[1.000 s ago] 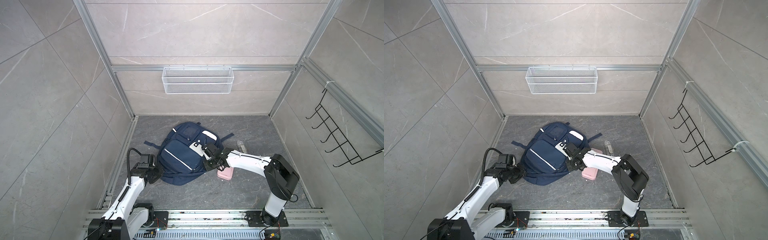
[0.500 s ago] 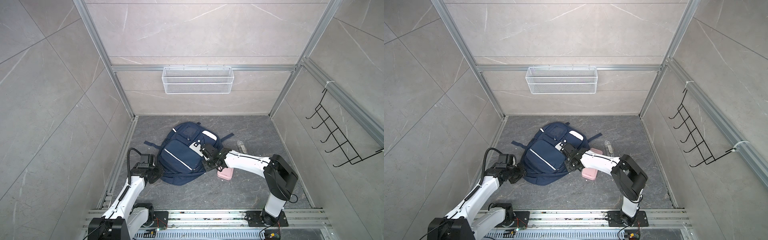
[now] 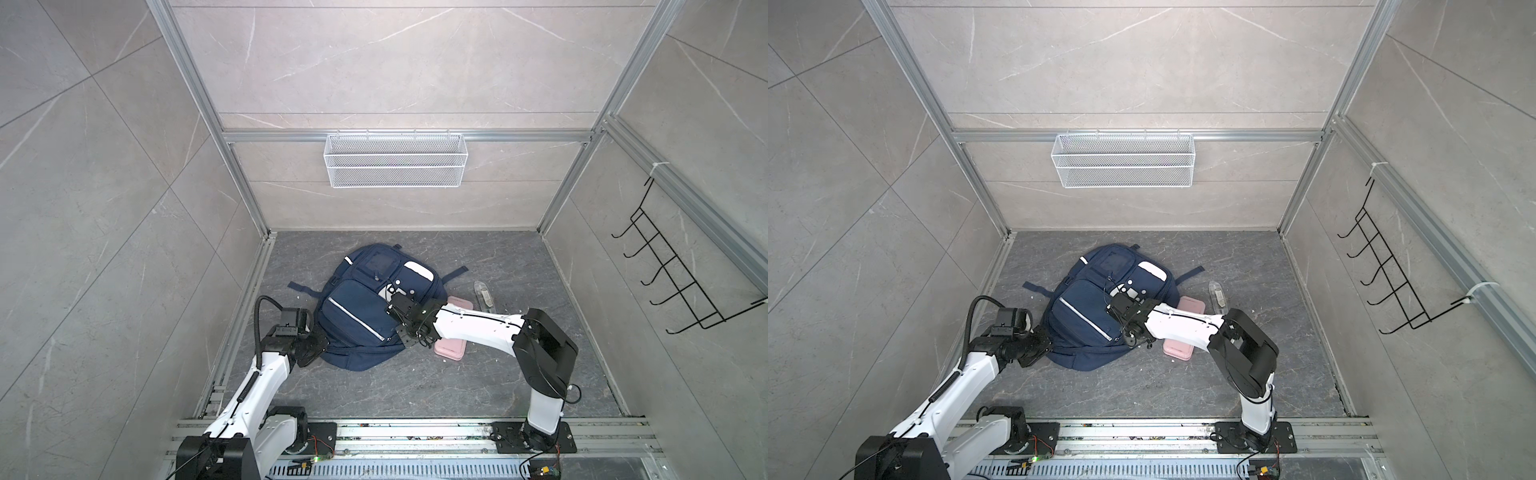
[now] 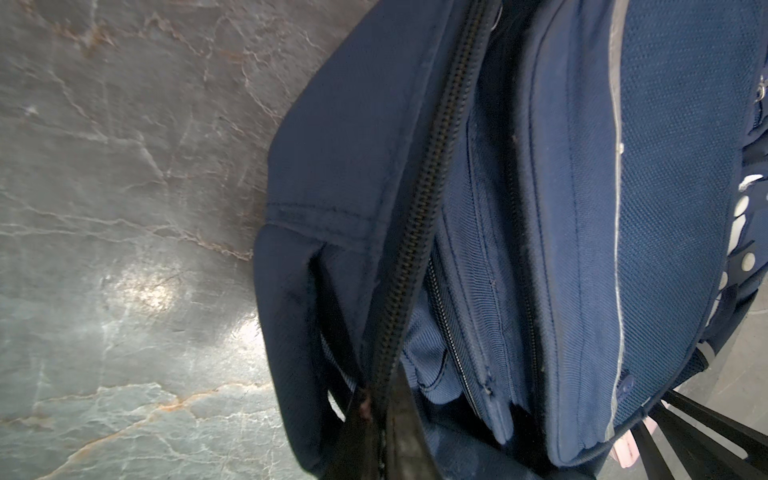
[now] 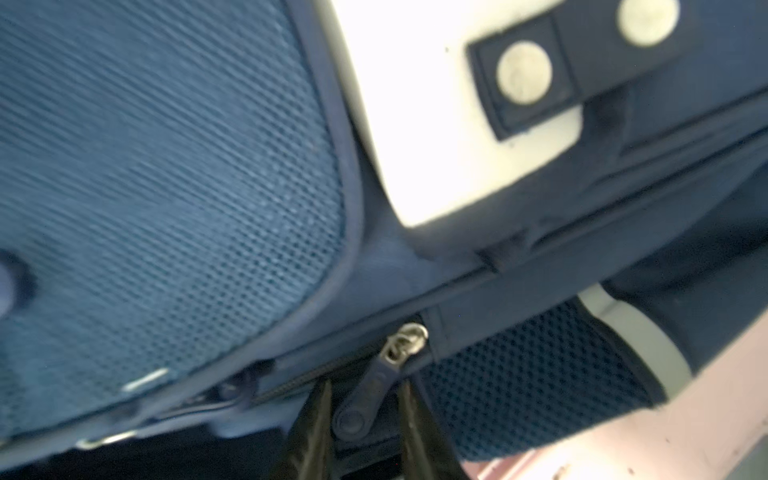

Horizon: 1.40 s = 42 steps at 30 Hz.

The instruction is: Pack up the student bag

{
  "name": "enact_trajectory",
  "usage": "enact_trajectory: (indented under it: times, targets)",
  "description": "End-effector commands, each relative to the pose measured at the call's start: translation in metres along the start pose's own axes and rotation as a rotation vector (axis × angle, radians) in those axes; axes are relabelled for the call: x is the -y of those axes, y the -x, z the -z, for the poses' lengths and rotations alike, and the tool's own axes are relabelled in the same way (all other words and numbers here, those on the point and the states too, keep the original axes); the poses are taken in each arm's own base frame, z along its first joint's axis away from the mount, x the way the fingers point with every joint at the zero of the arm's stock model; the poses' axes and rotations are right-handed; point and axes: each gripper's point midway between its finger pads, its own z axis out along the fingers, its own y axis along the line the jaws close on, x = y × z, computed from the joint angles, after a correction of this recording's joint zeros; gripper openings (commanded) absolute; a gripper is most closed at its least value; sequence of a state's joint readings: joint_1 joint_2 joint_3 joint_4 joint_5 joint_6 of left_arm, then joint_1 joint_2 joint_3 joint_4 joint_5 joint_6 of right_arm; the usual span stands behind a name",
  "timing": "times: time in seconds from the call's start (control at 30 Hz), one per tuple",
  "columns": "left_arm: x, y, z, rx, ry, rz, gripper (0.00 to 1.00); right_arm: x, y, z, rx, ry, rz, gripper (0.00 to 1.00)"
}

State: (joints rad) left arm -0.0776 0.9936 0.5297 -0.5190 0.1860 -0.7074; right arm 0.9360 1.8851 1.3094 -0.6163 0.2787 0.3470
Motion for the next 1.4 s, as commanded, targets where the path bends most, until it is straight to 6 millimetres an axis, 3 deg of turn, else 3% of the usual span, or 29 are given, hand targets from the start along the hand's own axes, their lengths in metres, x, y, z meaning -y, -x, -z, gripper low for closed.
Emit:
enact_trajectory:
  times: [0.0,0.37,0.73,0.97,1.1,1.23,1.37]
  targets:
    - [0.000,-0.001,0.003,0.000,-0.003,0.011,0.00,0.007,-0.006,-0.003,-0.034,-0.059,0.011,0.31]
    - [-0.001,-0.001,0.002,-0.002,-0.002,0.013,0.00,0.006,-0.006,-0.006,-0.055,-0.206,0.066,0.30]
    - [0.000,-0.002,0.001,-0.005,-0.009,0.012,0.00,0.005,-0.003,0.004,-0.034,-0.240,0.071,0.15]
    - [-0.001,-0.004,0.000,-0.008,-0.012,0.012,0.00,0.006,0.006,0.024,0.025,-0.203,0.036,0.00]
    - [-0.001,-0.006,-0.003,-0.016,-0.019,0.021,0.00,-0.010,0.007,0.036,0.039,-0.083,0.035,0.00]
    - [0.001,-0.007,-0.005,-0.021,-0.034,0.035,0.00,-0.050,-0.001,0.048,-0.007,0.143,0.071,0.00]
    - [0.003,-0.007,-0.003,-0.012,-0.053,0.043,0.00,-0.072,-0.017,0.056,-0.071,0.243,0.122,0.00]
